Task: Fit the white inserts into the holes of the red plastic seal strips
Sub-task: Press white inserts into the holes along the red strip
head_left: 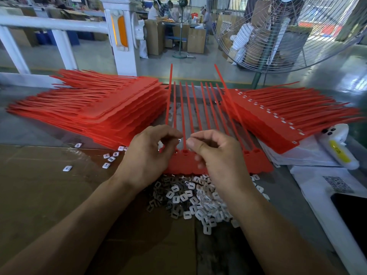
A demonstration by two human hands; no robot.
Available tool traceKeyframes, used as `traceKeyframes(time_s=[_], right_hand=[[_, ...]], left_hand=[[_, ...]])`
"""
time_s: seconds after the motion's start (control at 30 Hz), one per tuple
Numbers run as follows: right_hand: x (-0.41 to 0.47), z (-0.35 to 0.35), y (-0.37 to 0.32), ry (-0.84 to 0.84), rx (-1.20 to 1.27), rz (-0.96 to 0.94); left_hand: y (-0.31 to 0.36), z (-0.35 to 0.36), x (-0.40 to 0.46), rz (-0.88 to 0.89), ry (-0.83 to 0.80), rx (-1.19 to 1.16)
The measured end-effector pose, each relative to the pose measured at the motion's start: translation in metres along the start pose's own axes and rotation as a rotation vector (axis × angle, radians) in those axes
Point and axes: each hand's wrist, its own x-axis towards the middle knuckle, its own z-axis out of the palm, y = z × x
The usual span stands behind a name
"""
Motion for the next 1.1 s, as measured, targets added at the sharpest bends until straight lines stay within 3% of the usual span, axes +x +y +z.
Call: traceKeyframes(time_s=[0.13, 0.63, 0.83, 1.1], right_hand=[[0.003, -0.002, 0.000, 0.109, 0.146, 0.062], [0.004, 0.002, 0.001, 0.146, 0.105, 0.001], [0.008, -0.010, 0.000, 0.242, -0.064, -0.010], [0.013, -0.014, 0.003, 0.229, -0.140, 0.013]], left_hand=[[0.008, 0.005, -0.003, 0.072, -0.031, -0.060], [0.016, 0.010, -0.004, 0.094, 0.040, 0.002], [0.002, 0.008, 0.001, -0.015, 0.012, 0.119], [-0.004, 0.018, 0.005, -0.099, -0.116, 0.324]])
